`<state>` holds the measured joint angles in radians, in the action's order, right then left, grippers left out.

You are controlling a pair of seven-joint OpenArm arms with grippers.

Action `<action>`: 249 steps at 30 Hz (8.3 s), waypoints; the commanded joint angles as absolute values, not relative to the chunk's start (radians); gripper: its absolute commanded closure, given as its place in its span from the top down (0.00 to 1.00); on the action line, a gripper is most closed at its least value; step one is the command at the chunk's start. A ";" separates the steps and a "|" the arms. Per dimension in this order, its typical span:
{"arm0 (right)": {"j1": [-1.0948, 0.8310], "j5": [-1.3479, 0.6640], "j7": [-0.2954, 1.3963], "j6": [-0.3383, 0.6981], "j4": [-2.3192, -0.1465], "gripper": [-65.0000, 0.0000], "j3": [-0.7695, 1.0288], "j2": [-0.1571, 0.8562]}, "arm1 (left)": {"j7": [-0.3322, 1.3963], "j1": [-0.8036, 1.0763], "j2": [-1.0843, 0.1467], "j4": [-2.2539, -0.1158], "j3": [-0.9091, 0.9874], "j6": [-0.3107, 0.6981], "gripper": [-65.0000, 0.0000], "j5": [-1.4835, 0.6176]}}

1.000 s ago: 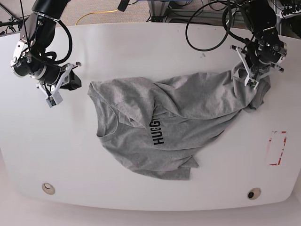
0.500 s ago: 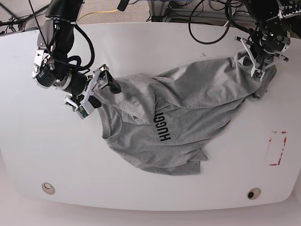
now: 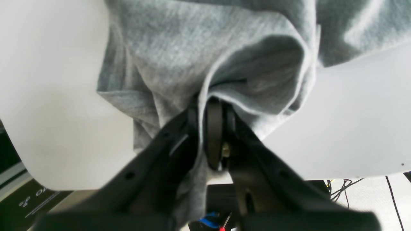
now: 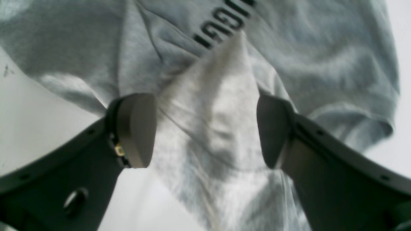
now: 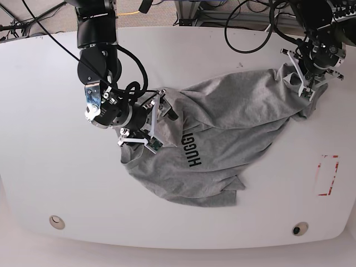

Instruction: Fold the T-shirt properly

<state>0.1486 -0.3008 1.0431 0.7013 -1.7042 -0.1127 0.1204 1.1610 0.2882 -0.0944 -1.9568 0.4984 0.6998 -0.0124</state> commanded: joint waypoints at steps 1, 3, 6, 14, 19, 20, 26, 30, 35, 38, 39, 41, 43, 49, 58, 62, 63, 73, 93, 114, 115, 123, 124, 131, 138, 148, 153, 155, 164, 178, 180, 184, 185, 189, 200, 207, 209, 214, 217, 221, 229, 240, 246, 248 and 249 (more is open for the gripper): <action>0.191 -0.282 0.995 0.698 -1.646 0.70 -0.113 0.127 | 1.152 0.286 -0.105 -1.974 0.503 0.698 0.01 -0.016; 0.209 -0.282 0.958 0.698 -1.586 0.70 -0.113 0.127 | 1.152 0.285 -0.107 -1.974 0.503 0.698 0.01 -0.016; 0.246 -0.282 0.906 0.698 -1.486 0.70 -0.114 0.127 | 1.152 0.285 -0.113 -1.972 0.503 0.698 0.01 -0.015; 0.271 -0.282 0.816 0.698 -1.374 0.52 -0.113 0.142 | 1.152 0.285 -0.140 -1.974 0.503 0.698 0.01 -0.015; 0.265 -0.288 0.823 0.698 -1.386 0.00 -0.113 0.168 | 1.152 0.280 -0.143 -1.974 0.503 0.698 0.01 -0.012; 0.254 -0.288 0.837 0.698 -1.405 0.00 -0.111 0.171 | 1.152 0.280 -0.143 -1.975 0.503 0.698 0.01 -0.012; 0.104 -0.289 0.931 0.698 -1.670 0.00 -0.019 0.197 | 1.152 0.282 -0.165 -1.977 0.499 0.698 0.01 -0.012; -0.015 -0.289 1.018 0.698 -1.842 0.00 0.047 0.199 | 1.156 0.286 -0.171 -1.977 0.504 0.698 0.01 -0.013; -0.151 -0.289 1.032 0.698 -1.948 0.00 0.102 0.199 | 1.196 0.308 -0.171 -1.977 0.510 0.698 0.01 -0.013; -0.229 -0.289 1.032 0.698 -1.968 0.00 0.147 0.199 | 1.256 0.314 -0.171 -1.977 0.533 0.698 0.01 -0.015; -0.246 -0.289 1.032 0.698 -1.969 0.00 0.154 0.199 | 1.268 0.318 -0.171 -1.977 0.536 0.698 0.01 -0.015; -0.294 -0.289 1.032 0.698 -1.972 0.00 0.186 0.199 | 1.296 0.337 -0.171 -1.977 0.553 0.698 0.01 -0.015; -0.334 -0.291 1.032 0.698 -1.972 0.00 0.231 0.196 | 1.311 0.349 -0.171 -1.977 0.570 0.698 0.01 -0.010; -0.414 -0.291 1.032 0.698 -1.971 0.00 0.354 0.176 | 1.322 0.394 -0.171 -1.975 0.601 0.698 0.01 -0.010; -0.446 -0.291 1.032 0.698 -1.971 0.20 0.383 0.170 | 1.323 0.398 -0.168 -1.972 0.591 0.698 0.02 -0.013; -0.449 -0.337 1.032 0.698 -1.972 0.52 0.409 0.157 | 1.325 0.398 -0.170 -1.972 0.573 0.698 0.16 -0.013; -0.447 -0.367 1.032 0.698 -1.972 0.60 0.429 0.154 | 1.325 0.398 -0.170 -1.972 0.573 0.698 0.22 -0.013; -0.377 -0.647 1.041 0.698 -1.969 0.85 0.463 0.185 | 1.325 0.374 -0.168 -1.991 0.581 0.698 0.69 -0.018; 0.051 -0.489 1.196 0.698 -1.742 0.78 0.384 0.170 | 1.354 0.197 -0.206 -1.994 0.831 0.698 0.69 -0.145; 0.489 -0.315 0.961 0.698 -1.040 0.78 0.338 0.168 | 1.392 0.173 -0.262 -1.989 1.020 0.698 0.70 -0.414; 0.498 -0.315 0.943 0.698 -1.006 0.78 0.326 0.166 | 1.391 0.173 -0.262 -1.989 1.024 0.698 0.70 -0.410; 0.498 -0.318 0.886 0.698 -0.938 0.78 0.211 0.111 | 1.389 0.128 -0.262 -1.988 1.064 0.698 0.70 -0.406; 0.498 -0.315 0.886 0.698 -0.938 0.78 0.208 0.101 | 1.389 0.122 -0.262 -1.988 1.072 0.698 0.70 -0.406; 0.499 -0.309 0.885 0.698 -0.938 0.76 0.208 0.048 | 1.273 0.084 -0.257 -1.985 1.095 0.698 0.70 -0.404; 0.506 -0.308 0.883 0.698 -0.938 0.32 0.206 0.042 | 1.053 0.082 -0.257 -1.825 0.951 0.667 0.71 -0.406; 0.503 -0.308 0.883 0.698 -0.938 0.10 0.206 0.045 | 0.932 0.053 -0.262 -1.558 0.852 0.601 0.86 -0.406; 0.501 -0.308 0.883 0.698 -0.938 0.10 0.206 0.048 | 0.931 0.047 -0.262 -1.489 0.826 0.604 0.86 -0.410; 0.499 -0.308 0.883 0.698 -0.938 0.10 0.206 0.048 | 0.931 0.047 -0.262 -1.486 0.786 0.604 0.85 -0.409; 0.498 -0.308 0.883 0.698 -0.938 0.10 0.206 0.059 | 0.929 0.044 -0.262 -1.480 0.687 0.599 0.85 -0.406; 0.496 -0.308 0.883 0.698 -0.938 0.10 0.214 0.064 | 0.931 -0.008 -0.262 -1.478 0.670 0.602 0.43 -0.217; 0.496 -0.308 0.883 0.698 -0.938 0.10 0.214 0.064 | 0.931 -0.008 -0.262 -1.478 0.670 0.602 0.31 -0.199; 0.496 -0.309 0.883 0.698 -0.938 0.10 0.214 0.065 | 0.932 -0.008 -0.262 -1.454 0.670 0.604 0.23 -0.188; 0.496 -0.309 0.883 0.698 -0.938 0.10 0.214 0.065 | 0.932 -0.008 -0.262 -1.442 0.668 0.604 0.23 -0.188; 0.496 -0.309 0.883 0.698 -0.938 0.10 0.214 0.065 | 0.932 -0.008 -0.263 -1.406 0.667 0.604 0.44 -0.189; 0.496 -0.309 0.885 0.698 -0.940 0.10 0.214 0.065 | 0.934 -0.001 -0.263 -1.399 0.668 0.684 0.34 -0.186; 0.496 -0.309 0.885 0.698 -0.940 0.10 0.214 0.065 | 0.934 -0.004 -0.285 -1.405 0.670 0.688 0.03 -0.188; 0.499 -0.311 0.885 0.698 -0.940 0.09 0.214 0.065 | 0.934 -0.005 -0.285 -1.412 0.676 0.690 0.02 -0.189; 0.506 -0.317 0.891 0.698 -0.992 0.08 0.214 0.077 | 0.940 0.001 -0.285 -1.535 0.677 0.690 0.02 -0.189; 0.504 -0.315 0.921 0.698 -1.055 0.00 0.214 0.082 | 0.998 -0.005 -0.285 -1.598 0.677 0.690 0.02 -0.191; 0.519 -0.317 0.975 0.698 -1.116 0.00 0.214 0.085 | 1.050 -0.008 -0.282 -1.690 0.699 0.690 0.00 -0.193; 0.549 -0.317 1.047 0.698 -1.257 0.00 0.220 0.122 | 1.184 -0.093 -0.277 -1.860 0.739 0.690 0.00 -0.193; 0.604 -0.318 1.148 0.698 -1.333 0.00 0.318 0.182 | 1.213 -0.202 -0.285 -1.906 0.797 0.690 0.00 -0.191; 0.588 -0.315 1.153 0.698 -1.340 0.00 0.318 0.185 | 1.213 -0.191 -0.278 -1.851 0.786 0.688 0.01 -0.189; 0.568 -0.314 1.147 0.698 -1.337 0.00 0.318 0.182 | 1.213 -0.185 -0.277 -1.804 0.776 0.688 0.01 -0.191; 0.559 -0.312 1.147 0.698 -1.337 0.00 0.320 0.180 | 1.213 -0.185 -0.277 -1.785 0.774 0.688 0.01 -0.191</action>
<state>0.5381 -0.3134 1.1633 0.6991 -1.3212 0.3153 0.1715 1.2263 -0.1738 -0.2573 -1.8027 0.7742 0.6899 -0.1978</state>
